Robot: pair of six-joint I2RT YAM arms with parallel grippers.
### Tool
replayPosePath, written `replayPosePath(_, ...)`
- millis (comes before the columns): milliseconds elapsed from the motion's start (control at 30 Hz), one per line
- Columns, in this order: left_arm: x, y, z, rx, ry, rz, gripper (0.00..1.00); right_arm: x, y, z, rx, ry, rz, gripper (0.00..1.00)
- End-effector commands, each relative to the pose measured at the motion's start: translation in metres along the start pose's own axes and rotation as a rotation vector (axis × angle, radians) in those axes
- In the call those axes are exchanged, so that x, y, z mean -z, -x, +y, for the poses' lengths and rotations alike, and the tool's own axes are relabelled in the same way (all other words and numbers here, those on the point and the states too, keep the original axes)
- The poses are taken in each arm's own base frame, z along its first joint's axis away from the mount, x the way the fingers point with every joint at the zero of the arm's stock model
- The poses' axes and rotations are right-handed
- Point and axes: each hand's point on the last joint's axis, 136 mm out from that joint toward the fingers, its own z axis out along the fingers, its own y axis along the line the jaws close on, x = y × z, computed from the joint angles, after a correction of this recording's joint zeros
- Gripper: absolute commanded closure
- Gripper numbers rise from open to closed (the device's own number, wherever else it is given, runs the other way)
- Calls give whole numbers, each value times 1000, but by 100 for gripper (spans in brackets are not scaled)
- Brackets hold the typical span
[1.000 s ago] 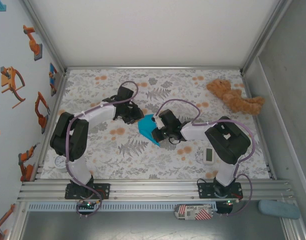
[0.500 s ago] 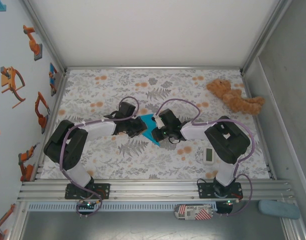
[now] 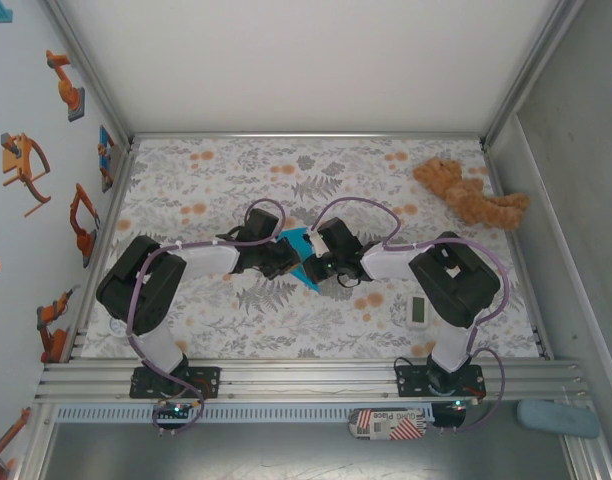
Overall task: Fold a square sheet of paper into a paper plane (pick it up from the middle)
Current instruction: Third fold the triangle at the center of the table.
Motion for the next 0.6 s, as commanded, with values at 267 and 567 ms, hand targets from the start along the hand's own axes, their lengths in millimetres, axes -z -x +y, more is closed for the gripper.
replayPosePath(267, -4, -9, 24, 35, 79, 16, 88, -4, -3, -5, -22, -13, 31, 100)
replayPosePath(567, -5, -9, 30, 40, 105, 19, 88, -5, -3, -5, -25, -11, 32, 100)
